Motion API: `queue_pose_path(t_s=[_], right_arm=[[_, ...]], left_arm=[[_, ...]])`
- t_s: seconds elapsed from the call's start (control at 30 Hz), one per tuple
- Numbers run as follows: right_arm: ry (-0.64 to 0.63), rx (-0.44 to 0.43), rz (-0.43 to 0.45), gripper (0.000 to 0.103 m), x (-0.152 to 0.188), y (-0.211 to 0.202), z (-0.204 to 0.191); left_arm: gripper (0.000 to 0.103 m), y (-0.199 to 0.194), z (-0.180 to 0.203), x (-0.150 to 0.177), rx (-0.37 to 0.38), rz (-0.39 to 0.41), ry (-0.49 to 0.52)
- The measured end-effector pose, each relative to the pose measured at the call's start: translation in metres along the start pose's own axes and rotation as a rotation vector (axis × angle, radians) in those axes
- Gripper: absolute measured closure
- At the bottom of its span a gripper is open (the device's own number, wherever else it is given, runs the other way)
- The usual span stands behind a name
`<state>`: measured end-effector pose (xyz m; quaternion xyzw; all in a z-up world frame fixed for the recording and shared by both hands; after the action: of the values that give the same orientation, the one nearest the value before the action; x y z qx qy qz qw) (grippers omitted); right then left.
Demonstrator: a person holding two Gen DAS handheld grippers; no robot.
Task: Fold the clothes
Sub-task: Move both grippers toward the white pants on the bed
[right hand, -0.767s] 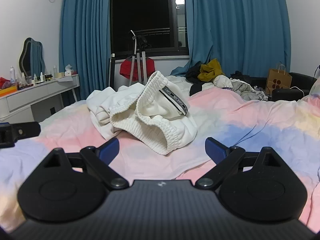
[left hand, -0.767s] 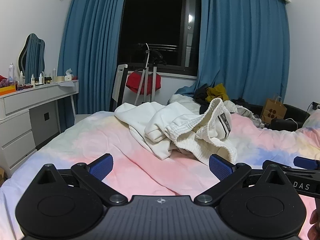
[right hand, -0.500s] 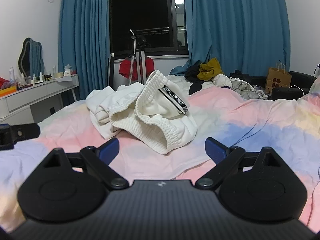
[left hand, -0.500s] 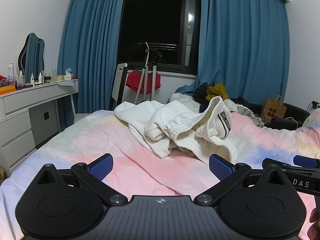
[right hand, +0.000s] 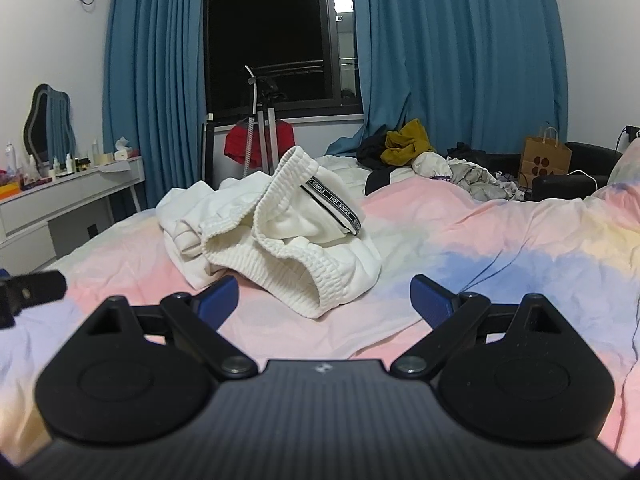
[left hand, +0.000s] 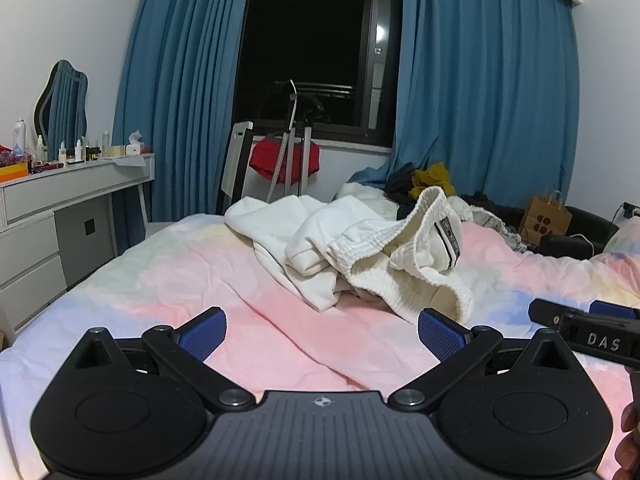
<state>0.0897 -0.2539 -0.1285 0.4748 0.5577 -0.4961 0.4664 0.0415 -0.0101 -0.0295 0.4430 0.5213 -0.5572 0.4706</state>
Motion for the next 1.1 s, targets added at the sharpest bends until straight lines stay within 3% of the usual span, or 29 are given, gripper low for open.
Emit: queue_pose_path(t_s=[0.8,1.1], right_arm=[[0.046,0.001,-0.009,0.009,-0.004,-0.003,0.012],[0.062,0.040,-0.011,0.009,-0.004,0.003,0.026]], left_arm=[[0.000,0.013,0.012,0.012,0.004,-0.060,0.042],[0.000,0.073,0.040,0.013,0.016,-0.099,0.160]])
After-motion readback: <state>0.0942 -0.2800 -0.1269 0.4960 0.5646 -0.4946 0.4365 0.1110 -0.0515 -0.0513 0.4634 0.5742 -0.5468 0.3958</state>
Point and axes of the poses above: each gripper's, at about its wrist camera, not at the fingertips, and y roughly the way its jaws point, z to its right, x to its underside, the point moved 4 cm from there along y, roughly the way its jaws point, and after that the axes turned 10 degrees about z, right-handed, at the moved point
